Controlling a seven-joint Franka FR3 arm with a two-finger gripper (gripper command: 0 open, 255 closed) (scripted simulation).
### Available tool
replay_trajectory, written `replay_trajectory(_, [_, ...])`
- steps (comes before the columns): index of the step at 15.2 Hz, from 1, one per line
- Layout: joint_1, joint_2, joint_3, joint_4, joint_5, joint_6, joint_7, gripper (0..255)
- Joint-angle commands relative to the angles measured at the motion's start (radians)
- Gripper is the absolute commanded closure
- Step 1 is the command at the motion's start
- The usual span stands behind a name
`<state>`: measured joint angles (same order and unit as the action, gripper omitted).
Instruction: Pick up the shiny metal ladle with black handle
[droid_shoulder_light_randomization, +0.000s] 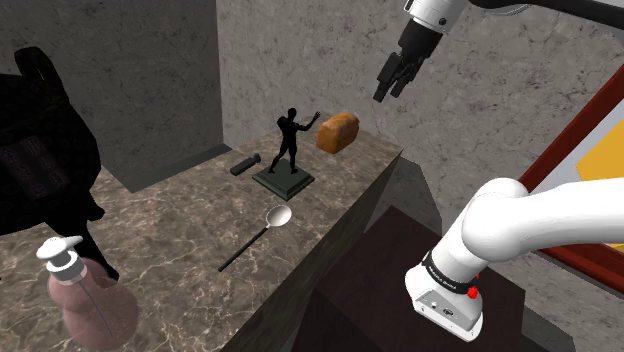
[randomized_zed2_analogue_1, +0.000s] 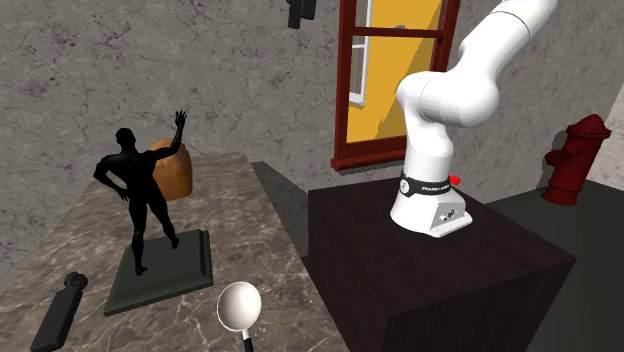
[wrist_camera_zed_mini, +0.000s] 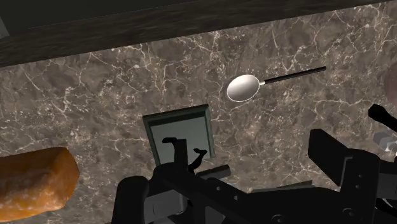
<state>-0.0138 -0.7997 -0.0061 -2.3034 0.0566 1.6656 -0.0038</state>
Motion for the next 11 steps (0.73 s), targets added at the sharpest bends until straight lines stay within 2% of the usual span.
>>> replay_trajectory(1, [0.0,0.0,0.0,0.0,0.0,0.0,0.0,0])
replay_trajectory(6, [-0.03,0.005,0.116,-0.121,0.06,0.099,0.224,0])
replay_trajectory(11, [-0.052,0.059,0.237,-0.201,0.126,0.207,0.449,0])
